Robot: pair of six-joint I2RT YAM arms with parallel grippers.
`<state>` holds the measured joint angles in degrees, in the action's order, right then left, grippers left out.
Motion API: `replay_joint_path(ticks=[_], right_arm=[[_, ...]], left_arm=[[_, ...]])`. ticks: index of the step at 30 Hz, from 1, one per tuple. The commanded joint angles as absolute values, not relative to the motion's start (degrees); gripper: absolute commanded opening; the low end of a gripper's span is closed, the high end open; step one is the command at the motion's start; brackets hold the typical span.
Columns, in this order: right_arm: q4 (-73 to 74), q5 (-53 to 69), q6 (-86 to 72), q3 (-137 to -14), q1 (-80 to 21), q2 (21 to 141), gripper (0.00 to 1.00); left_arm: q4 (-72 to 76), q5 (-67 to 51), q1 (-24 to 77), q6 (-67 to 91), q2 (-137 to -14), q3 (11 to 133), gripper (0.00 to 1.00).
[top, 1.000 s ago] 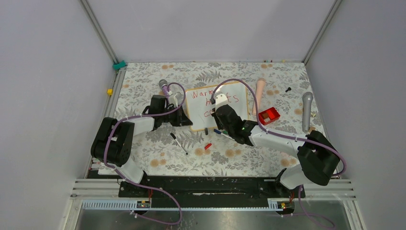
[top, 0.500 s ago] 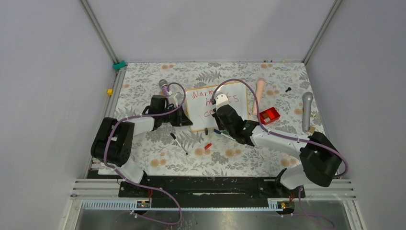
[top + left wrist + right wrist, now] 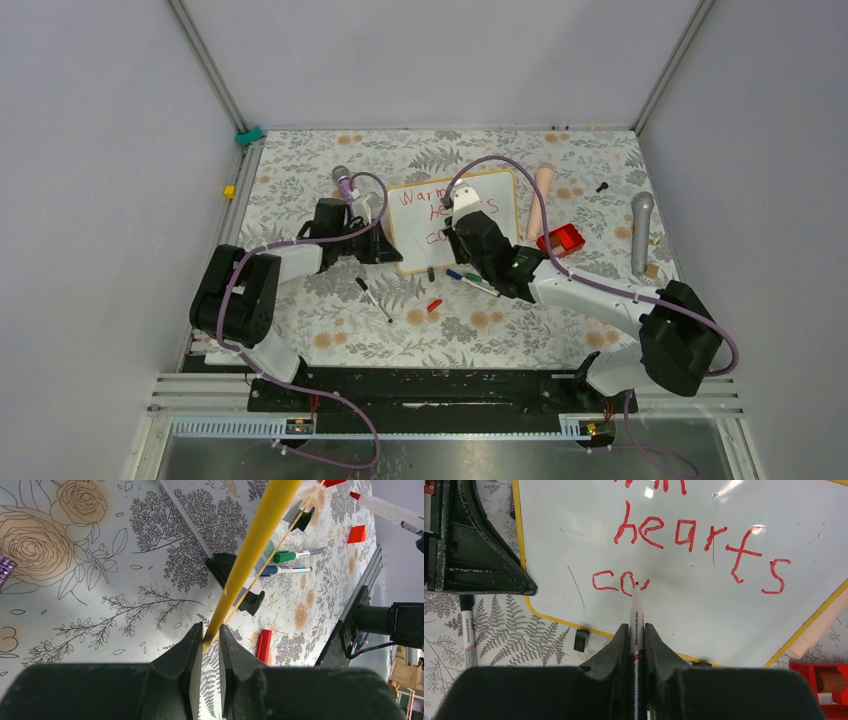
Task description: Write a sentence on the whiteboard
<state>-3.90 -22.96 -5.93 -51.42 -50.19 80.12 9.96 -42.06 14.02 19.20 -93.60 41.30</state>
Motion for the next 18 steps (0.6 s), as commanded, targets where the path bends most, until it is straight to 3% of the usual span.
replay_joint_path(ticks=[1, 18], right_arm=[[-3.7, -24.6, -5.1, -54.7, -49.7, 81.9, 0.00], [-3.5, -25.7, -4.5, -55.5, -49.3, 84.5, 0.00]], left_arm=[[11.2, -40.2, 13.5, 18.3, -93.8, 43.2, 0.00], [11.2, -40.4, 13.5, 18.4, -93.9, 43.3, 0.00]])
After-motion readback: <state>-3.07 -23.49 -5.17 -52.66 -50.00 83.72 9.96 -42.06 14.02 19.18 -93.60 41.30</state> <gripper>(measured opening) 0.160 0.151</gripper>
